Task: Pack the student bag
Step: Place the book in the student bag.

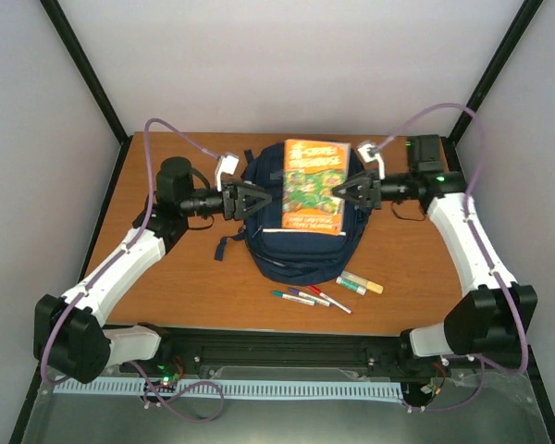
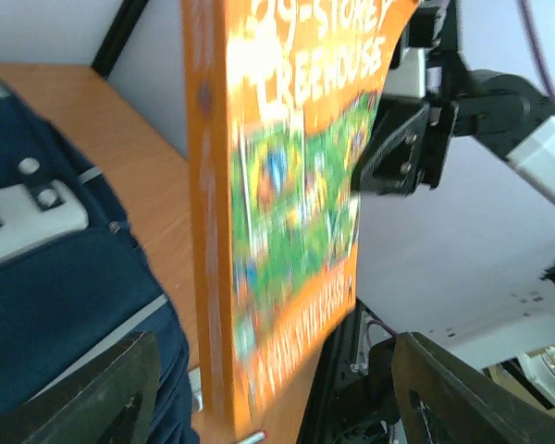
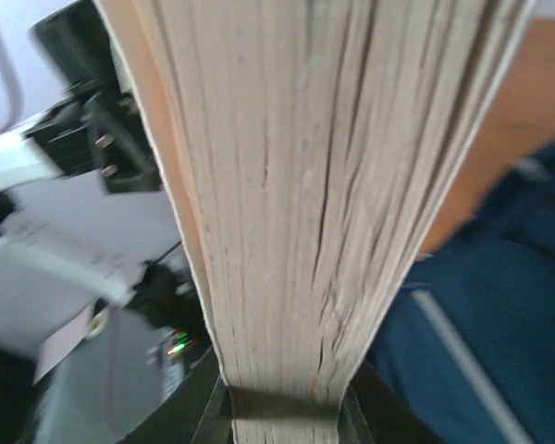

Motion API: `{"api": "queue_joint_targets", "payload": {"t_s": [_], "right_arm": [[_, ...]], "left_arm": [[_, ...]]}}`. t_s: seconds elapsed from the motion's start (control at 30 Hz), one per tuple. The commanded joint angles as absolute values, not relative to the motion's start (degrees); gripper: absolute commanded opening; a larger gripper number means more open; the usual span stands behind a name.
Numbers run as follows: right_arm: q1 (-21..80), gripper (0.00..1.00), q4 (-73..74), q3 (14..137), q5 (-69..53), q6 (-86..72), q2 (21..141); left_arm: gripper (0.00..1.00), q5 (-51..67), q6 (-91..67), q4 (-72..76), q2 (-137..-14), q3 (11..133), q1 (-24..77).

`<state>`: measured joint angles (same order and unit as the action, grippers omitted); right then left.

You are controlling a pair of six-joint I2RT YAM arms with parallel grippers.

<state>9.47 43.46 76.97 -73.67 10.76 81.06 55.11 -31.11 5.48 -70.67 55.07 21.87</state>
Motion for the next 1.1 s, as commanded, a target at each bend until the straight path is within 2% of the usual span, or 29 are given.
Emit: {"api": "queue_joint_targets", "payload": {"t_s": [0.0, 0.17, 0.23, 0.43, 0.67, 0.8, 1.07], "right_arm": [[-1.76, 0.03, 43.31, 75.31, -68.83, 11.98, 77.46], [-13.21, 0.03, 44.18, 68.42, -62.43, 16.28, 75.12], [-17.86, 0.03, 43.97, 65.54, -62.89, 17.81, 74.08], [-29.13, 0.03, 44.90, 59.12, -67.40, 20.37, 71.95], [-34.31, 0.03, 44.19, 54.75, -67.71, 21.64, 67.40], [-36.05, 0.03, 44.56, 54.06, -69.15, 21.88, 65.41], [-37.10, 0.03, 45.92, 54.19, -70.70, 23.35, 65.49]], "left_arm": [[0.71, 47.70, -21.18, -9.58, -71.09, 59.71, 22.24], [0.71, 38.28, -14.24, -17.25, -70.13, 60.10, 23.92], [0.71, 30.43, -10.19, -20.56, -69.92, 60.20, 27.09], [0.72, 16.98, -1.08, -27.25, -75.47, 64.15, 37.77], [0.70, 0.92, 10.28, -35.04, -86.82, 71.50, 50.81], [0.69, -4.65, 14.19, -38.98, -94.53, 77.42, 54.47], [0.65, -8.90, 16.16, -38.73, -104.17, 82.58, 58.02]]}}
